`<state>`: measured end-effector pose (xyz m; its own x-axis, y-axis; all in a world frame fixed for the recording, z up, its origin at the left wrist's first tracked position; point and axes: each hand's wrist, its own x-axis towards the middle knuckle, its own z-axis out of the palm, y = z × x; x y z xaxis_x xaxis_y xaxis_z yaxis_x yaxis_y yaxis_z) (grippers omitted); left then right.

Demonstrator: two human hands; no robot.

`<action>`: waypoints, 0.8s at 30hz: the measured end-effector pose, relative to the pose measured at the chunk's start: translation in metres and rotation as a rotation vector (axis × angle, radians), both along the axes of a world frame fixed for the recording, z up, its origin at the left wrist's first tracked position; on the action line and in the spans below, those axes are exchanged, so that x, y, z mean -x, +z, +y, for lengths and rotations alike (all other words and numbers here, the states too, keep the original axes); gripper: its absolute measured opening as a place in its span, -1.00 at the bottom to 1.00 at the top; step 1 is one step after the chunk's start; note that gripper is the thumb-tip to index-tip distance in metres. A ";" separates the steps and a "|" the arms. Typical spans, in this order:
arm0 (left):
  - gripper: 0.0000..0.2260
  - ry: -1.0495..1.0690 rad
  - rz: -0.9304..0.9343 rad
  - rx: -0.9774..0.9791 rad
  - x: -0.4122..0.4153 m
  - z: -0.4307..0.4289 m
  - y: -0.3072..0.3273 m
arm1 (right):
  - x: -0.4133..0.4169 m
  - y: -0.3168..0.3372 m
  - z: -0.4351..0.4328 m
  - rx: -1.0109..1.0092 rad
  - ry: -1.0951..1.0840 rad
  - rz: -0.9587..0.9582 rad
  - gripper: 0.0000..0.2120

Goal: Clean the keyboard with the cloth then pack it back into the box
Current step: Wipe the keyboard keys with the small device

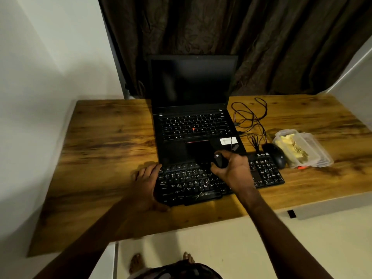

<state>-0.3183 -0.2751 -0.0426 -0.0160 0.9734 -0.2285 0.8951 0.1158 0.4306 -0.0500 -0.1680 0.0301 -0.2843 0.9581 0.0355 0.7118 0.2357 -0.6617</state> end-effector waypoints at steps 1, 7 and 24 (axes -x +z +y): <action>0.40 0.003 -0.005 0.004 0.000 0.000 0.000 | 0.009 -0.002 -0.005 0.002 0.036 -0.012 -0.82; 0.39 -0.009 0.007 -0.031 0.001 -0.002 -0.001 | 0.029 0.003 -0.010 0.077 0.011 0.181 -0.87; 0.38 0.008 0.003 -0.034 0.000 0.000 -0.002 | 0.033 0.001 -0.016 0.065 0.021 0.200 -0.90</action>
